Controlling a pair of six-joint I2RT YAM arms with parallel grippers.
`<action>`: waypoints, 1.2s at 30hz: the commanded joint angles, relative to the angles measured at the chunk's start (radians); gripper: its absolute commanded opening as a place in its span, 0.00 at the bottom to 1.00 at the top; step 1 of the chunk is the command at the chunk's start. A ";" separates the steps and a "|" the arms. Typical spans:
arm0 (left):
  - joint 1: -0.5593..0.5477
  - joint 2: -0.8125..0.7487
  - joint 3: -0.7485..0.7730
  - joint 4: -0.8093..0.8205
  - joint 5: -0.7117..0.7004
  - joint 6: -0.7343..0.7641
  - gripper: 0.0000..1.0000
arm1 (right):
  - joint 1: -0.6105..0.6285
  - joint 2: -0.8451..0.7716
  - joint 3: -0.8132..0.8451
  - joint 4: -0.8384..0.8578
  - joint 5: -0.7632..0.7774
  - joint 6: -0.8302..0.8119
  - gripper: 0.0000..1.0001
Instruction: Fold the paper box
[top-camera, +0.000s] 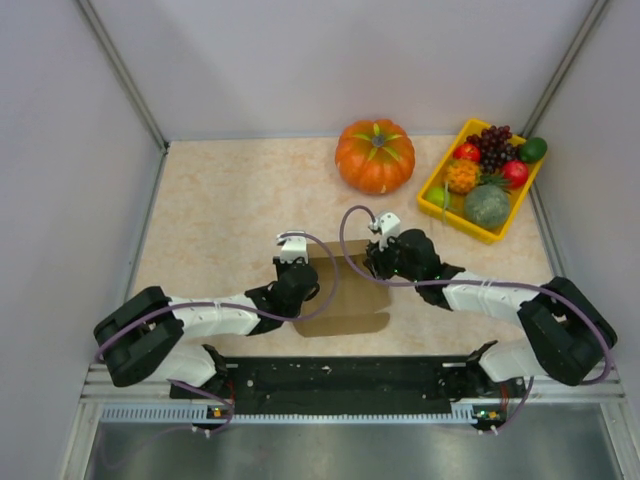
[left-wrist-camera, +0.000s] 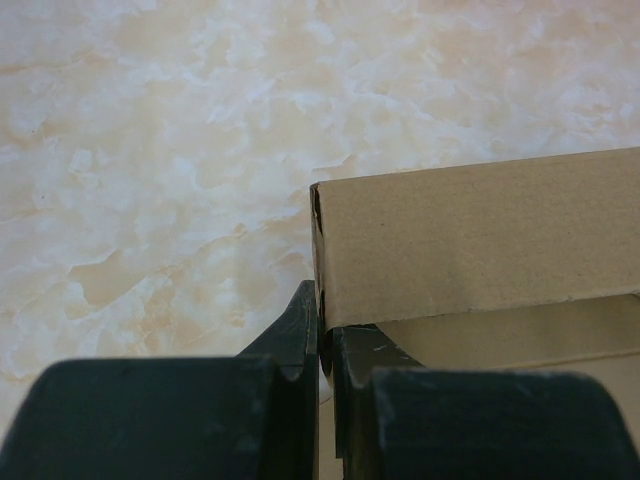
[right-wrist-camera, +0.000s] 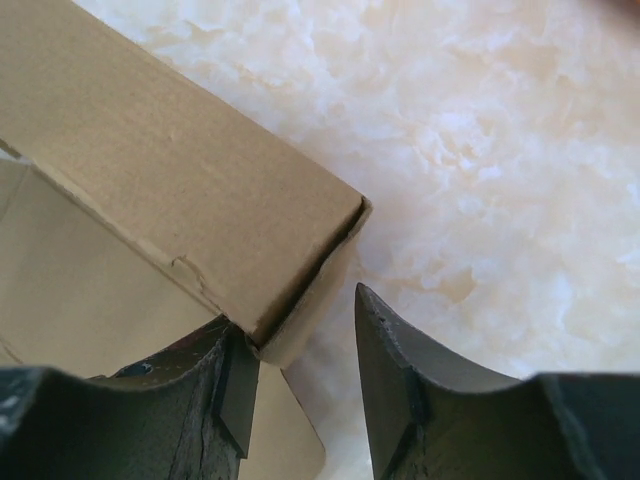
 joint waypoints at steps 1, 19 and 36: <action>0.000 -0.030 0.024 0.029 0.010 -0.012 0.00 | 0.037 0.048 -0.040 0.310 0.099 0.037 0.41; -0.005 -0.008 0.094 -0.112 -0.080 -0.158 0.00 | 0.401 0.426 0.104 0.577 1.245 -0.009 0.00; -0.009 -0.071 0.058 -0.112 -0.094 -0.201 0.00 | 0.381 0.251 -0.086 0.620 0.810 0.084 0.07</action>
